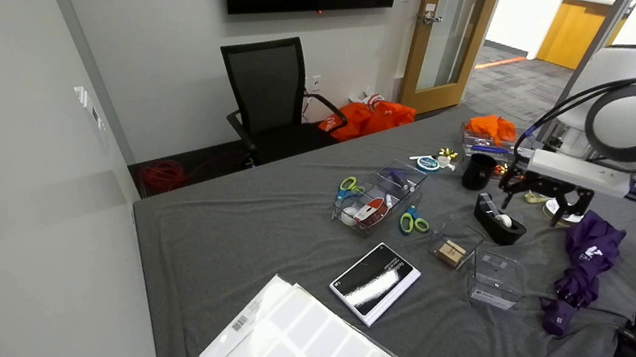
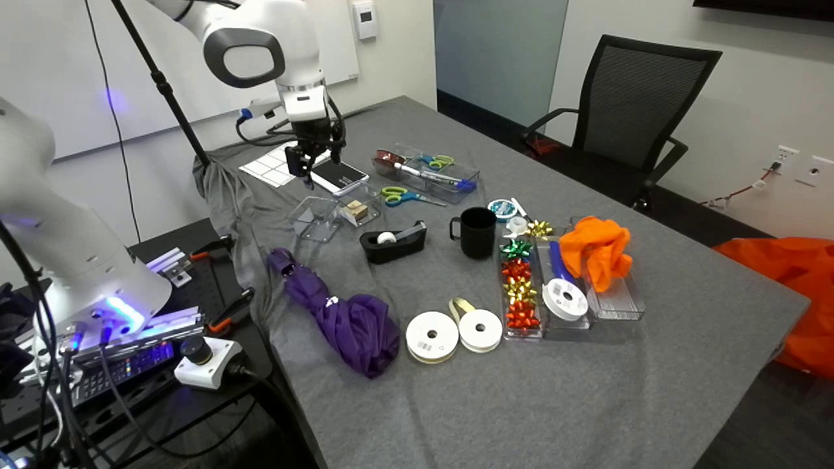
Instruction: Put the clear container into the other
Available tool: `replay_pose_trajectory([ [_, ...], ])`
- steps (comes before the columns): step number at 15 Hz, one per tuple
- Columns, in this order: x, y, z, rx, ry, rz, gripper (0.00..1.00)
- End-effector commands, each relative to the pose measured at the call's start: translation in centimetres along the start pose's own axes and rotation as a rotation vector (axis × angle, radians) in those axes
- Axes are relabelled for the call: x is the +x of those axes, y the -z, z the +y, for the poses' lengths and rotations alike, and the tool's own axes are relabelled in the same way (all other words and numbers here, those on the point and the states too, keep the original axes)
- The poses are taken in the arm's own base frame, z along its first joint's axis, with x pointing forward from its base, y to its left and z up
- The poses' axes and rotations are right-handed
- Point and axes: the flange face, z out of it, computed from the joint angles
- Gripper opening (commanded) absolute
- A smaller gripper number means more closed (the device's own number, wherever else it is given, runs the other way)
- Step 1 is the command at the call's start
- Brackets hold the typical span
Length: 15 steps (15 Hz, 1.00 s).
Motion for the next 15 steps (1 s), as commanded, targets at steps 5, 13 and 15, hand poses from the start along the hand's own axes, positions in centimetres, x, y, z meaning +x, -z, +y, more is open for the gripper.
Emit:
replay_pose_trajectory([
  [5, 0.8, -8.0, -5.5, 0.004, -0.069, -0.036, 1.00],
  [13, 1.6, -11.2, -7.1, 0.018, -0.026, -0.036, 1.00],
  [15, 1.5, -11.5, -6.9, 0.009, -0.009, -0.038, 1.00],
])
